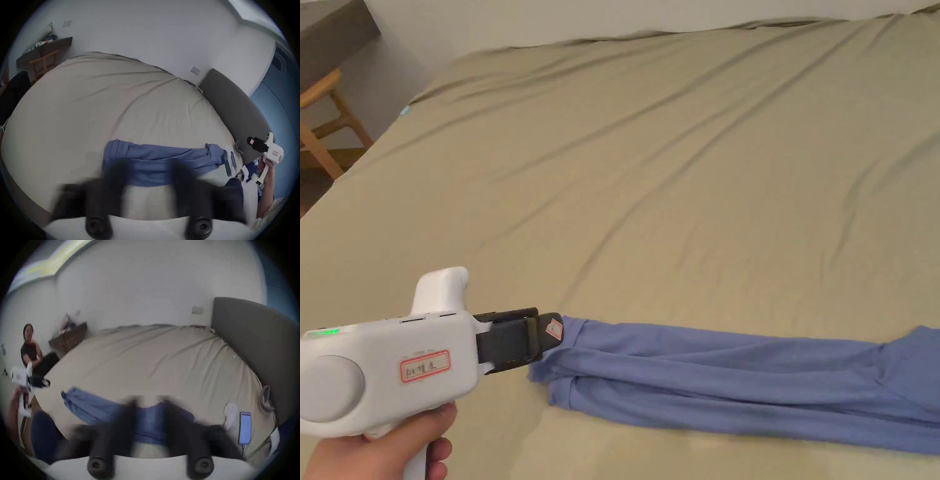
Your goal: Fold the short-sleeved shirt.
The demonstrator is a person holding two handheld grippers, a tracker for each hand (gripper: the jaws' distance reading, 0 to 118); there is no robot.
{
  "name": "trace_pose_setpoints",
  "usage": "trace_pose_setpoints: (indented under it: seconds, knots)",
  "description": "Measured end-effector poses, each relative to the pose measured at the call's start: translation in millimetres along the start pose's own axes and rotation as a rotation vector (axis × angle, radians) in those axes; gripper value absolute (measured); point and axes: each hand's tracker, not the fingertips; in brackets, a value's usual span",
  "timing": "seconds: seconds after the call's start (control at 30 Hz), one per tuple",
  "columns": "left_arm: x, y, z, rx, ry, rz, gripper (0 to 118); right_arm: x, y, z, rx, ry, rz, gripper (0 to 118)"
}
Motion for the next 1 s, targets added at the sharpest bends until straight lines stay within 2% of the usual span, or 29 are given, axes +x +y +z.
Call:
trace_pose_setpoints:
  seconds: [0.03, 0.07, 0.13, 0.2, 0.23, 0.27, 0.3, 0.33, 0.37, 0.4, 0.43, 0.47, 0.5, 0.53, 0.57, 0.6, 0.63, 0.67, 0.77, 0.8, 0.83, 0.87, 0.9, 0.97, 1.0]
  knots:
    - [-1.4, -5.1, -6.3, -0.005, -0.008, 0.025, 11, 13.1, 5.5, -11.0, 0.011, -0.033, -0.039, 2]
    - [-7.3, -8.8, -8.0, -0.003, -0.009, 0.061, 0, 10.2, 8.0, -8.5, 0.019, 0.036, -0.095, 2]
    - [-57.1, -11.7, -35.9, -0.06, -0.188, 0.185, 0, 2.9, 11.5, -0.6, -0.01, 0.232, -0.205, 2]
    - [-96.3, -8.4, -53.2, -0.044, -0.301, 0.26, 0, 4.3, -4.6, 10.2, -0.002, 0.331, -0.297, 2]
    - [-71.6, -12.7, -45.2, -0.054, -0.387, 0.309, 0, 1.8, -3.4, 13.6, 0.0, 0.352, -0.286, 2]
    - [-87.2, -11.2, -53.2, -0.071, -0.462, 0.342, 0, -0.8, -1.3, 18.1, 0.0, 0.379, -0.278, 2]
    - [-103.5, -11.1, -63.1, -0.101, -0.561, 0.4, 0, 52.2, -18.4, 7.2, 0.013, 0.401, -0.291, 2]
    - [-116.9, -13.0, -72.3, -0.12, -0.628, 0.47, 0, -18.8, -2.2, 24.3, 0.016, 0.348, -0.159, 2]
    - [-149.5, -9.8, -85.7, -0.145, -0.652, 0.515, 0, -31.1, -0.9, 26.5, 0.023, 0.382, -0.176, 2]
    - [-159.6, -10.3, -92.7, -0.198, -0.649, 0.543, 22, -43.9, 0.7, 27.8, 0.025, 0.408, -0.196, 2]
    - [-165.0, -9.5, -98.3, -0.241, -0.572, 0.502, 77, -59.7, 3.2, 28.7, 0.016, 0.409, -0.197, 2]
    - [-164.1, -8.9, -106.5, -0.283, -0.476, 0.432, 118, 2.8, 7.3, 26.6, 0.024, 0.47, -0.291, 2]
    - [-157.4, -22.8, -106.5, -0.352, -0.463, 0.352, 118, 1.4, 11.2, 28.1, 0.026, 0.472, -0.266, 2]
    - [-155.8, -24.7, -114.4, -0.289, -0.361, 0.355, 118, -2.7, 14.9, 29.5, 0.027, 0.464, -0.234, 2]
    - [-151.0, -32.0, -123.9, -0.326, -0.374, 0.356, 118, -6.8, 17.7, 30.0, 0.029, 0.463, -0.218, 2]
    - [-143.9, -41.9, -134.4, -0.38, -0.415, 0.368, 118, 21.4, 11.1, 23.7, 0.032, 0.491, -0.243, 2]
    - [-178.2, -13.4, -142.2, -0.461, -0.437, 0.36, 118, 25.3, 12.6, 21.7, 0.031, 0.509, -0.237, 2]
    - [-172.8, -16.2, -151.6, -0.506, -0.461, 0.359, 118, 27.4, 14.0, 19.8, 0.031, 0.528, -0.236, 2]
    - [-141.6, -34.5, -173.6, -0.418, -0.64, 0.401, 118, 38.3, 5.4, 6.9, 0.027, 0.56, -0.229, 2]
    - [-132.0, -37.2, -182.5, -0.416, -0.665, 0.424, 118, 42.1, 6.2, 3.8, 0.022, 0.564, -0.228, 2]
    - [-124.6, -40.3, -192.6, -0.424, -0.626, 0.42, 118, 46.6, 7.1, 0.9, 0.016, 0.565, -0.227, 2]
    - [-122.0, -41.1, -194.4, -0.387, -0.631, 0.417, 118, 16.7, 5.3, -4.4, 0.006, 0.555, -0.209, 2]
    - [-124.3, -35.3, -186.3, -0.31, -0.689, 0.433, 118, 16.1, 6.0, -6.4, -0.002, 0.557, -0.208, 2]
    - [-126.9, -38.7, -188.8, -0.251, -0.684, 0.548, 118, 18.9, 7.5, -8.0, -0.01, 0.563, -0.203, 2]
    - [-126.1, -43.1, -189.5, -0.254, -0.698, 0.619, 118, -2.8, 8.8, -8.0, -0.015, 0.558, -0.193, 2]
